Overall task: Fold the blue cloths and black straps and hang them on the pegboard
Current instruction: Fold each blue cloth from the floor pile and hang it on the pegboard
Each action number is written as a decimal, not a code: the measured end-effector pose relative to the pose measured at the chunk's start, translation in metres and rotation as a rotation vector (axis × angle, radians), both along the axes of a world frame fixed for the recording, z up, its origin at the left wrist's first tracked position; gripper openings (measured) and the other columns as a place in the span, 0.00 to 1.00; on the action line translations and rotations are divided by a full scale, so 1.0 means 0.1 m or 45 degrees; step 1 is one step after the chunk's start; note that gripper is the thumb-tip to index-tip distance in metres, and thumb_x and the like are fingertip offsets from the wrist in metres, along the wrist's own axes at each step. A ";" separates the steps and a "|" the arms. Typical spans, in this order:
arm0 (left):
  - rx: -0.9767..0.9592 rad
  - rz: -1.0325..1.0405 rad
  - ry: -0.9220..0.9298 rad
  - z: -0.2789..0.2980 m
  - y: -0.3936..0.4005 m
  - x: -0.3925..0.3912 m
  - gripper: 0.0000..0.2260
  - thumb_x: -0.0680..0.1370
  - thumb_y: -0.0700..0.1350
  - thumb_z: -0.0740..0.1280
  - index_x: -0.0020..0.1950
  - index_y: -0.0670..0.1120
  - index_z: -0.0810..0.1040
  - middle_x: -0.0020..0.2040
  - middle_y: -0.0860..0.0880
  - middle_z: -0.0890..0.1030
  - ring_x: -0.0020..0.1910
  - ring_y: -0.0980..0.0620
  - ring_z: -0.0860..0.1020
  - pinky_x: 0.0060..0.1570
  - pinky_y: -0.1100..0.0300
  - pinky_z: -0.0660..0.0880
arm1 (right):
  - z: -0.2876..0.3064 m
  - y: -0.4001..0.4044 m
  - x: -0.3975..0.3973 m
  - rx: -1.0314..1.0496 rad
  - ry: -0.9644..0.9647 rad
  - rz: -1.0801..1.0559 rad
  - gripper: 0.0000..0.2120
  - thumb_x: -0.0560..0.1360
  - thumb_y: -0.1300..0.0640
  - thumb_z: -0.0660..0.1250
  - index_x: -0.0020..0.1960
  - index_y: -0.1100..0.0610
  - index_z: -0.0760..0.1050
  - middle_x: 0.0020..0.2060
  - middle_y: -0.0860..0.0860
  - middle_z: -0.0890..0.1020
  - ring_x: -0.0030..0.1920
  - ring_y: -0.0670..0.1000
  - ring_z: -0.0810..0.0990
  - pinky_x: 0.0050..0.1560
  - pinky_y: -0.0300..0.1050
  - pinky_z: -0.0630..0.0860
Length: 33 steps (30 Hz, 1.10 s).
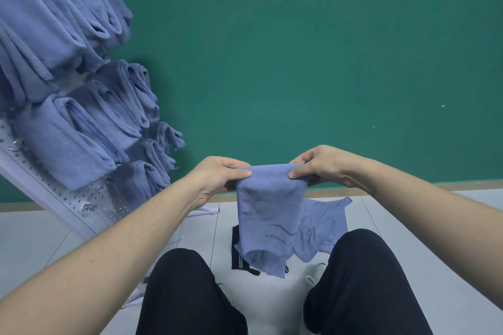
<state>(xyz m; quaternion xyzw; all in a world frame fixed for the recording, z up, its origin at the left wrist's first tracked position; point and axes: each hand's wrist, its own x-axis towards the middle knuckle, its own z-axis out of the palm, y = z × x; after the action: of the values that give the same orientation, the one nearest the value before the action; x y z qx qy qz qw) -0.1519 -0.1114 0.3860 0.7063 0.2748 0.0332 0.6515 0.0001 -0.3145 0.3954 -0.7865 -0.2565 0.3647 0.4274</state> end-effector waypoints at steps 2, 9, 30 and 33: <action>-0.005 -0.058 0.007 0.03 0.00 -0.01 0.10 0.73 0.32 0.74 0.52 0.42 0.85 0.45 0.44 0.86 0.41 0.51 0.83 0.42 0.65 0.81 | 0.04 0.00 0.01 -0.061 -0.015 0.050 0.12 0.71 0.65 0.77 0.54 0.64 0.83 0.49 0.59 0.87 0.49 0.56 0.86 0.58 0.50 0.82; 0.615 -0.094 0.098 -0.01 0.00 0.01 0.02 0.74 0.40 0.75 0.44 0.47 0.86 0.33 0.55 0.79 0.33 0.56 0.71 0.37 0.66 0.69 | 0.06 0.05 -0.01 -0.217 -0.350 0.063 0.06 0.72 0.57 0.77 0.45 0.59 0.84 0.45 0.57 0.86 0.45 0.52 0.83 0.53 0.46 0.83; 0.221 0.414 -0.391 -0.13 -0.26 0.10 0.13 0.83 0.53 0.60 0.51 0.43 0.75 0.43 0.51 0.76 0.40 0.53 0.72 0.44 0.54 0.69 | -0.15 0.27 -0.35 0.503 -0.358 -0.374 0.21 0.73 0.44 0.75 0.56 0.55 0.72 0.50 0.47 0.81 0.50 0.44 0.81 0.48 0.36 0.75; 0.272 0.449 -0.457 -0.16 -0.30 0.06 0.09 0.84 0.50 0.60 0.53 0.46 0.76 0.43 0.52 0.77 0.38 0.58 0.73 0.40 0.63 0.71 | -0.20 0.26 -0.35 0.439 -0.323 -0.307 0.25 0.66 0.48 0.81 0.56 0.50 0.72 0.52 0.44 0.82 0.52 0.43 0.82 0.53 0.43 0.78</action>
<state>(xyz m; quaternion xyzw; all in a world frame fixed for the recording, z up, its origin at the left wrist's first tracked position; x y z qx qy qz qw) -0.1458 -0.1412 0.3700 0.6952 0.2686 0.2996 0.5956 -0.0346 -0.2888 0.3758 -0.7662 -0.2709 0.1602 0.5602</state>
